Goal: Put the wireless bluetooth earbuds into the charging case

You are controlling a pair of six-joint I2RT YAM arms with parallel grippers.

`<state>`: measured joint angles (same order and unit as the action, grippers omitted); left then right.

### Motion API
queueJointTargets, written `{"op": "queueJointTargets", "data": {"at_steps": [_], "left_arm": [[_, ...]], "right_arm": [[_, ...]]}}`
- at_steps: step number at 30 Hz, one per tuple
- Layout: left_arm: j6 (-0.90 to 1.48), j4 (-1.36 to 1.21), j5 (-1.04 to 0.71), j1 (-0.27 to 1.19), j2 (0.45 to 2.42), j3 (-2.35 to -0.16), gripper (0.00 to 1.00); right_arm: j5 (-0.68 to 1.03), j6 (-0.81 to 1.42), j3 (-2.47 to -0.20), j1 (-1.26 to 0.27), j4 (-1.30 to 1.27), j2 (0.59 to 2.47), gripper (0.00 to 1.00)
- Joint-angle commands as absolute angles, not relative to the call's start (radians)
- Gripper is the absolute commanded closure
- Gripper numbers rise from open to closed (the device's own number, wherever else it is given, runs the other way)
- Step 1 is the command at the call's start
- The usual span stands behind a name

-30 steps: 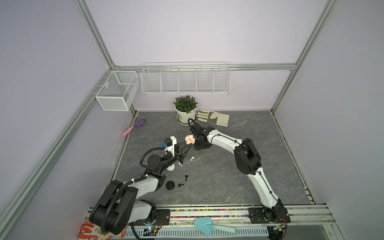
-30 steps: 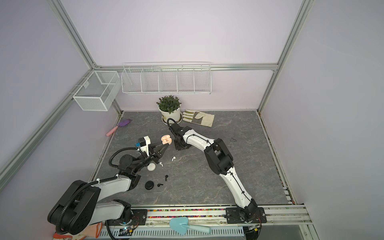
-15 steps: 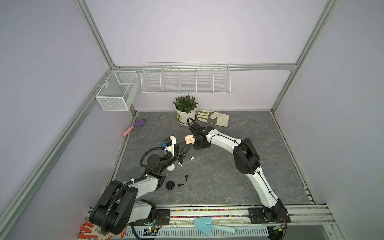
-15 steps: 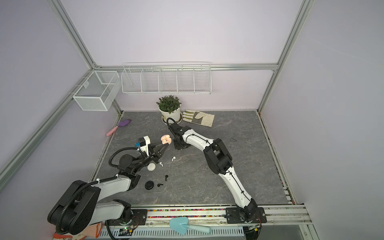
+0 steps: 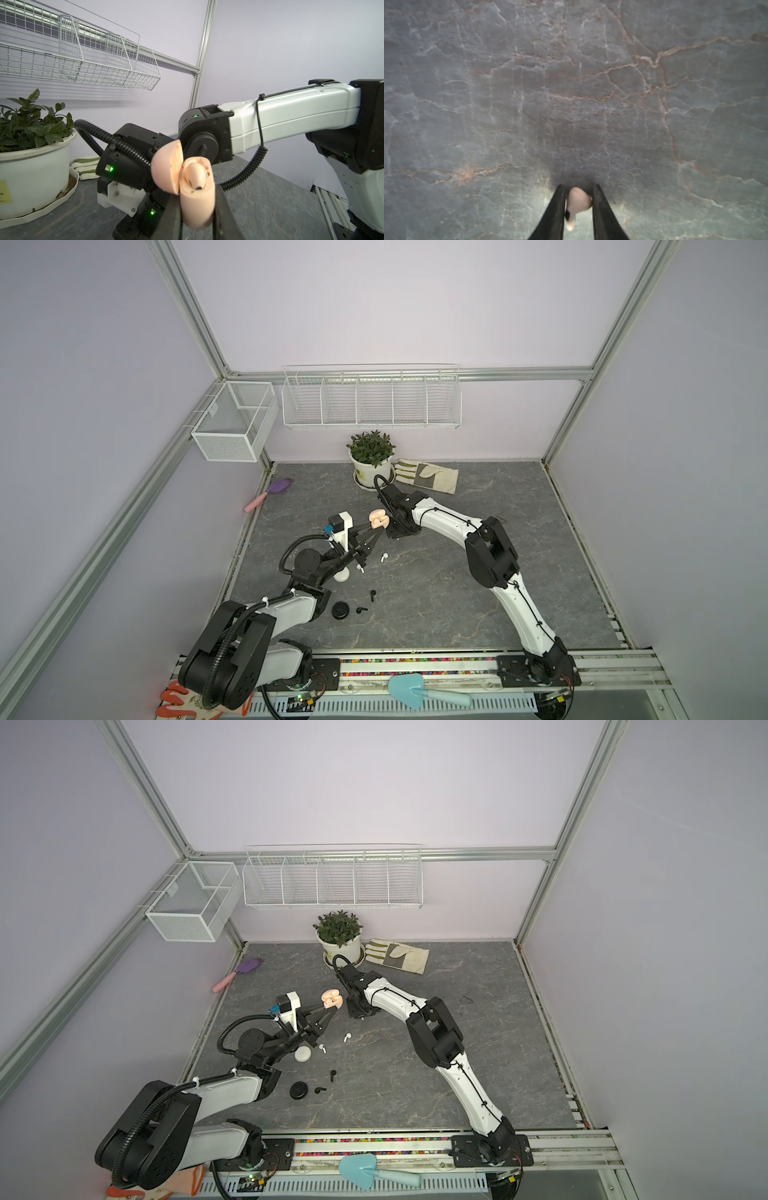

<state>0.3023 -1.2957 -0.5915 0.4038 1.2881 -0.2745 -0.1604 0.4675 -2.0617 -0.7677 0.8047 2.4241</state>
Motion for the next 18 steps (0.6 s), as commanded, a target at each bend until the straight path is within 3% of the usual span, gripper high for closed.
{"op": "queueJointTargets", "data": {"at_steps": [1,18], "left_arm": [[0.293,-1.308,-0.602,0.397,1.275,-0.267,1.0],[0.35,-1.341,-0.609,0.397,1.281,-0.275,1.0]], "right_arm": [[-0.156,0.459,-2.073,-0.77,0.834,2.436,0.75],[-0.133,0.431,-1.91,-0.756,0.67,2.278,0.79]]}}
